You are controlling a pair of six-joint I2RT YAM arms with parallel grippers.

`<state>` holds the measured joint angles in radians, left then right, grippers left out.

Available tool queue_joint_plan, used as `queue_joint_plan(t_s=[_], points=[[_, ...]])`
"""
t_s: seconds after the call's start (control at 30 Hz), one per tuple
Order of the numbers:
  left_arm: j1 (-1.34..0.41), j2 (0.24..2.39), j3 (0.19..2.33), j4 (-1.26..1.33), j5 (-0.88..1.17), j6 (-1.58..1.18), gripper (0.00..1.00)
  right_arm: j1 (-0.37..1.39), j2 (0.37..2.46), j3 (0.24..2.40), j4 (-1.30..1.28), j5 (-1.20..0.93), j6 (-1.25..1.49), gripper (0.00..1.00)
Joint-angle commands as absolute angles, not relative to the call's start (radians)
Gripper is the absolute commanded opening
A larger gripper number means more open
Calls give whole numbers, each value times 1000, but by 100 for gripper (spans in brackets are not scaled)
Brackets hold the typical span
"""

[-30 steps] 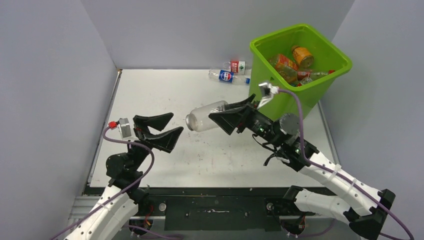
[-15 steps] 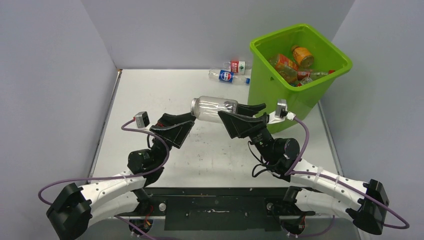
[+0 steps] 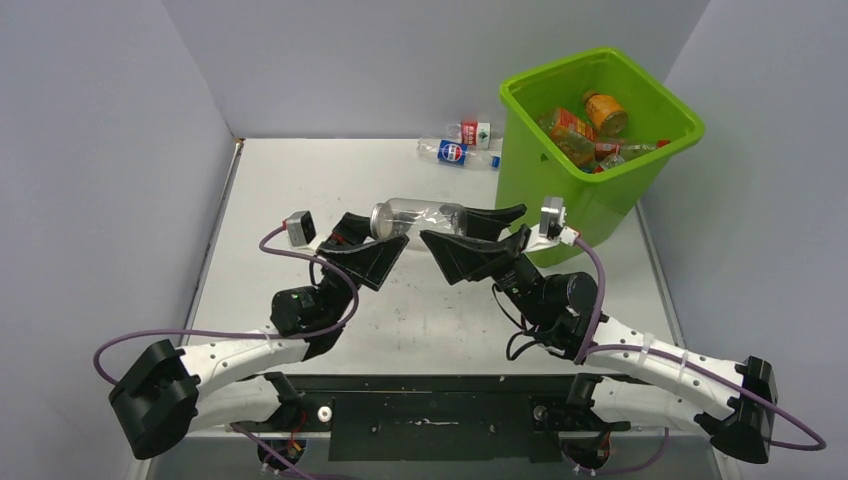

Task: Put the plastic bottles in the bin
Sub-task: Pick up the plastic bottle from the corner of the board.

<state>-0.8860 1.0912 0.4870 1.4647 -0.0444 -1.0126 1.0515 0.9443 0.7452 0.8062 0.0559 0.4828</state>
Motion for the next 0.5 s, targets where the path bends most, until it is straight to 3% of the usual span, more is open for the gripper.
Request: queue_joint_plan(t_s=[0.0,0.13,0.23,0.37,0.47], points=[[-928,1151,589,1600,-4,-1029,96,1080,925,773,712,8,388,35],[-978,1203,622,1641,-23,-1057,99,1119,910,738,715,43,304,35],[-1019,1224,654,1641,-25,-1045,86,1145,894,698,741,66,238,35],[-1030,1229,664,1642,-38,-1035,59,1169,870,669,747,83,194,35],[-1030,1217,648,1643,-61,-1015,45,1174,848,674,708,81,180,39]])
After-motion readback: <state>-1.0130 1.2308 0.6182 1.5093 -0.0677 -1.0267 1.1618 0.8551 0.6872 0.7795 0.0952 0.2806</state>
